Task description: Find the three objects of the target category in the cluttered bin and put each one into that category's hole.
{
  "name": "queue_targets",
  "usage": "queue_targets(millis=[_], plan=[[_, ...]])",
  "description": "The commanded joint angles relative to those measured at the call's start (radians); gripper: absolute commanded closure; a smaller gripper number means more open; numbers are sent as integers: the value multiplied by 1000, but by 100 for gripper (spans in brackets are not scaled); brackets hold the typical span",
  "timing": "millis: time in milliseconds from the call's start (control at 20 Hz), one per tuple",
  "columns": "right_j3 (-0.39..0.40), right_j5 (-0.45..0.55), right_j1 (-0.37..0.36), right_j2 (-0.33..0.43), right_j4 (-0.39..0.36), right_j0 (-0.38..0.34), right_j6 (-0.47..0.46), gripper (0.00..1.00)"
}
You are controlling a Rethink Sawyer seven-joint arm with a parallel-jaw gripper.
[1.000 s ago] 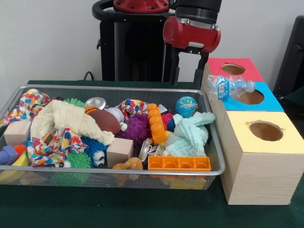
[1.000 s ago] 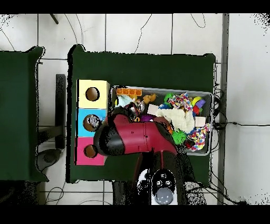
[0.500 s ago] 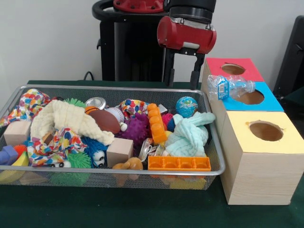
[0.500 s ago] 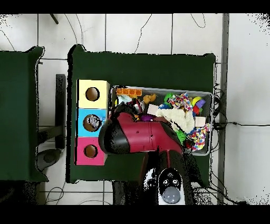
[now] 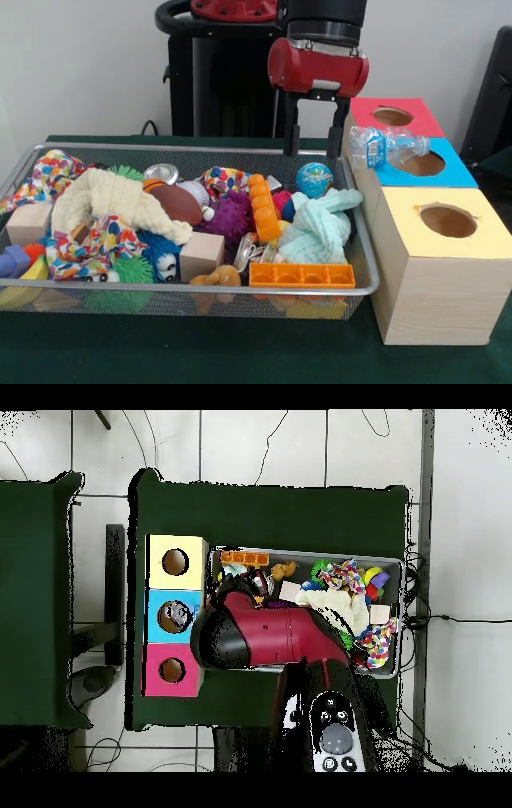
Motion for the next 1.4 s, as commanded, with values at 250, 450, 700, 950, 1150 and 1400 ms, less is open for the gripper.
queue_targets(millis=[250,450,700,950,1150,1400], plan=[[59,40,62,153,-12,-55,67,0],[64,43,64,165,-14,-64,67,0],[77,48,71,195,-15,-83,59,0],[78,57,76,200,-21,-93,59,0],[73,47,93,192,-30,-90,65,0],[74,48,108,188,-32,-90,65,0]])
